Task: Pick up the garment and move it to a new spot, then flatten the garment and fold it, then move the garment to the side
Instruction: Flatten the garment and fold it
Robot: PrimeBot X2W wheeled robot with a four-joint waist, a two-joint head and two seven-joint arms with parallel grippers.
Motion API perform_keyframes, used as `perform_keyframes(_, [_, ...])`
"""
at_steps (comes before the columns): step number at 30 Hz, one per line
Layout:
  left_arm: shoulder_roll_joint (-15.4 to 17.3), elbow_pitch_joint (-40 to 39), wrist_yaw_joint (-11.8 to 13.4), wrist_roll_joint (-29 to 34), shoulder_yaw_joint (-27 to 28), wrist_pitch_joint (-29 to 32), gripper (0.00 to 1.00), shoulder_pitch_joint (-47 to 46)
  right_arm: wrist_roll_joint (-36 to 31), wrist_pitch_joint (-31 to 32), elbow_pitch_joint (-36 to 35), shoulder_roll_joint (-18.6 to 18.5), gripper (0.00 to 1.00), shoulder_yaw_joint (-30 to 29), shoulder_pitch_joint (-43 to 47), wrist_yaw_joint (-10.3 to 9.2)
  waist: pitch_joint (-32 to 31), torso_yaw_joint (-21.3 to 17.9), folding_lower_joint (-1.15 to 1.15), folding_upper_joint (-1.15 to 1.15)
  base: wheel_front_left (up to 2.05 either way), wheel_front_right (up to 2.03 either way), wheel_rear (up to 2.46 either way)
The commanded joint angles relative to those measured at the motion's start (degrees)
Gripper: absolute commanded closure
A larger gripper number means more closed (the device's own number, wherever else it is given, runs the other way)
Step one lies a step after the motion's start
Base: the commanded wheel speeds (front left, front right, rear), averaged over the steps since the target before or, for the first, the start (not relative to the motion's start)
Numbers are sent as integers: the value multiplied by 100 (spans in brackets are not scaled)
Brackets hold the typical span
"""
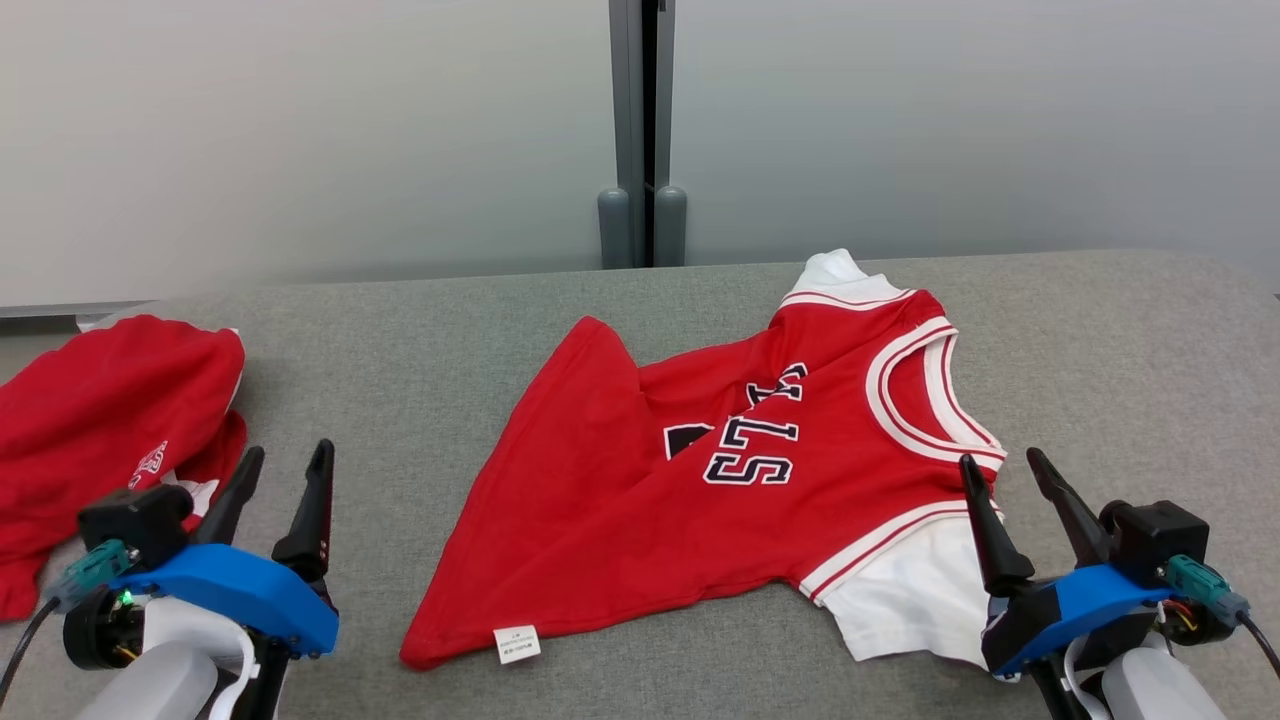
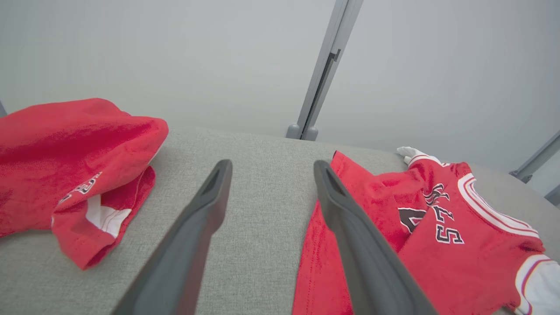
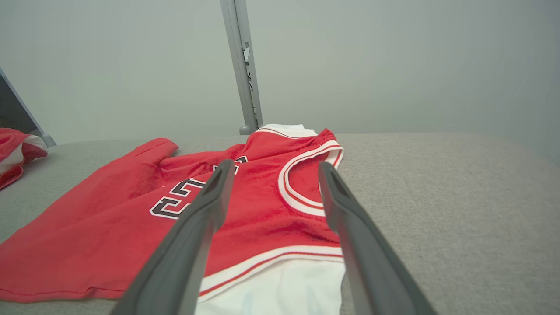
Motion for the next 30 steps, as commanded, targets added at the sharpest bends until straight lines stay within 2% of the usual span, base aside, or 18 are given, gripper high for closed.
perform_keyframes(1, [-177,-194,124,260,470,-24,0,279,11,-20,-46,3,0,-10,103,1,-1,-11,0,0,0,0,0])
perform_keyframes(4, [-467,-493,280,1199,1430,-26,0,877,30,-19,-198,1,0,-10,187,1,-3,-37,0,0,0,0,0])
perform_keyframes(7, [-810,-728,443,2034,2019,-26,0,1346,-4,-19,-444,-5,0,-52,330,1,-17,-57,0,0,0,0,0])
perform_keyframes(10, [-1157,-955,431,2619,2569,-27,0,1759,-48,-20,-773,39,0,-158,476,1,-11,-77,0,0,0,0,0])
perform_keyframes(14, [-1632,-980,231,3238,3054,-28,0,2039,-145,-20,-1161,113,0,-191,591,1,-4,-110,0,0,0,0,0])
perform_keyframes(19, [-2135,-919,-108,3823,3470,-27,0,2156,-213,-19,-1306,165,0,-188,667,1,-31,-109,0,0,0,0,0])
perform_keyframes(24, [-2459,-650,-492,4268,3791,-27,0,2066,-225,-20,-1229,193,0,-125,688,1,-70,-99,0,0,0,0,0])
perform_keyframes(30, [-2703,-457,-811,4631,4155,-27,0,2035,-269,-19,-1192,247,0,-193,639,1,-79,-124,0,0,0,0,0])
